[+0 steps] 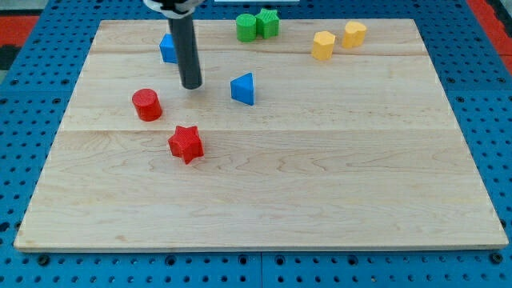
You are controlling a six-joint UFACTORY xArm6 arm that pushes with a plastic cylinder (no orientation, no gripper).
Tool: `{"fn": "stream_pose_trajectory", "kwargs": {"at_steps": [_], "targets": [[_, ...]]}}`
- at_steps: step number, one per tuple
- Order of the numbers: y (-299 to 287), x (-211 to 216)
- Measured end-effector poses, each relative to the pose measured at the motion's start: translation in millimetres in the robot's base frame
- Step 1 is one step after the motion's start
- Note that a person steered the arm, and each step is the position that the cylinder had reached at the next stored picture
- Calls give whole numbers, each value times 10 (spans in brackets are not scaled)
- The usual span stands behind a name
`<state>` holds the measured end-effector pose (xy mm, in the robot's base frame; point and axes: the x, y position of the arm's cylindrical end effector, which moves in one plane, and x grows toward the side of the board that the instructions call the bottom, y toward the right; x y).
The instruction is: Put the blue cube into the blue triangle
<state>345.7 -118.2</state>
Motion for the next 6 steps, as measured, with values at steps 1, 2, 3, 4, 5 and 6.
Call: {"fn": "stream_pose_trajectory", "kwargs": {"at_steps": [1, 2, 3, 4, 5, 6], "targets": [[-420, -122], [-463, -453], [-521, -540], [-731, -605], [-614, -963], [-324, -834]]}}
